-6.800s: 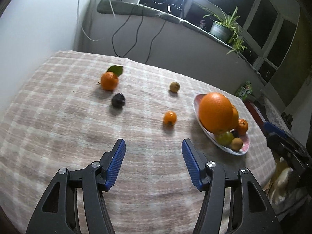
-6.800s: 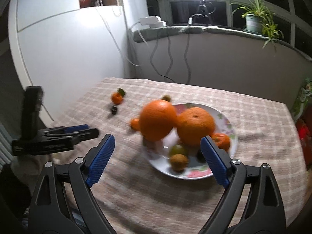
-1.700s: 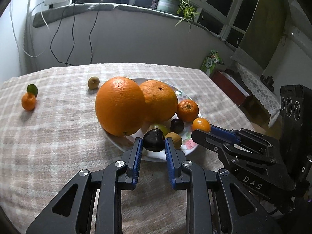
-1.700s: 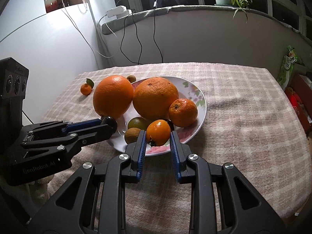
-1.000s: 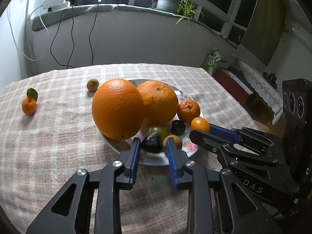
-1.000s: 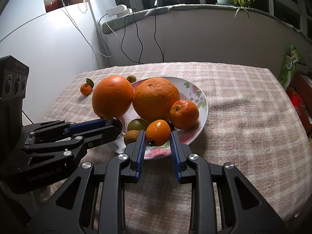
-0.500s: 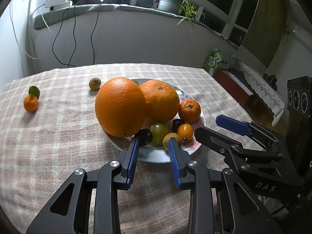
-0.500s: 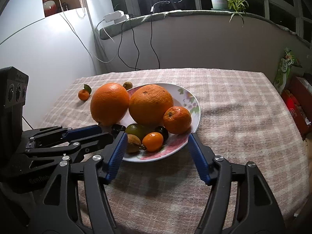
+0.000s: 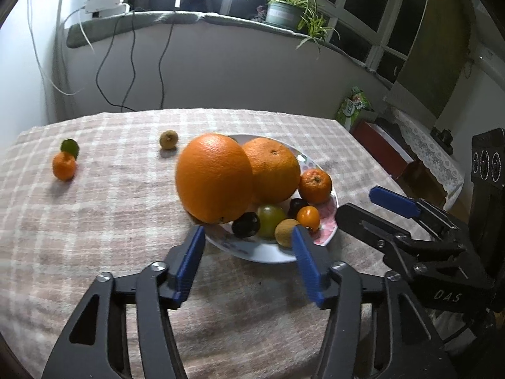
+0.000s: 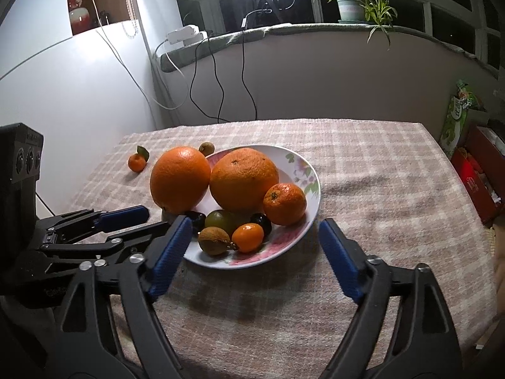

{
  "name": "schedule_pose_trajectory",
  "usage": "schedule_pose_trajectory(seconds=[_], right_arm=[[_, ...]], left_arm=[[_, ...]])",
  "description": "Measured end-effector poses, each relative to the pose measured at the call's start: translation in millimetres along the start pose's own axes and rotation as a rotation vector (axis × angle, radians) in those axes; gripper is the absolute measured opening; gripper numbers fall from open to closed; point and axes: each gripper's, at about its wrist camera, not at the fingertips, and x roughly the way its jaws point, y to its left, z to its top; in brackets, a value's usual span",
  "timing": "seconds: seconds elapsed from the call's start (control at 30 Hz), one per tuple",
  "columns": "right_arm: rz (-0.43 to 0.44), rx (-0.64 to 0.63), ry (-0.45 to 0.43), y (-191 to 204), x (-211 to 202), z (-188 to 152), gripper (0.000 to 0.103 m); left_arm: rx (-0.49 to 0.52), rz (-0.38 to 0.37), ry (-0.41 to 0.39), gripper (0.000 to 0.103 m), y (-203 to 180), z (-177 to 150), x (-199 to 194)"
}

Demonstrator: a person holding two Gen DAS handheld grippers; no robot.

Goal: Organize fruits
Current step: 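Open both grippers to release the plum and mandarin on the plate, then grasp the leafy mandarin with the left gripper while the right gripper grasps the small yellow fruit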

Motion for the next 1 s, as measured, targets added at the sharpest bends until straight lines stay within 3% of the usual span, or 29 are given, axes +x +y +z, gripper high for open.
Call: schedule_pose_trajectory(seconds=[0.27, 0.73, 0.9, 1.0], right_arm=[[-0.014, -0.005, 0.002, -2.3, -3.2, 1.4, 0.092], [-0.018, -0.029, -0.008, -2.7, -4.2, 18.9, 0.093], [0.013, -0.048, -0.036, 2.1, -3.6, 32.4, 0.093], [0.064, -0.057, -0.008, 4.2, 2.1, 45.3, 0.093]], left_arm=[[0.014, 0.044, -0.028, 0.063, 3.1, 2.4, -7.7], [0.039, 0.121, -0.070, 0.068, 15.6, 10.3, -18.2], [0.035, 0.129, -0.075, 0.068, 26.2, 12.8, -19.8], [0.025, 0.146, -0.078, 0.068, 38.9, 15.1, -21.6]])
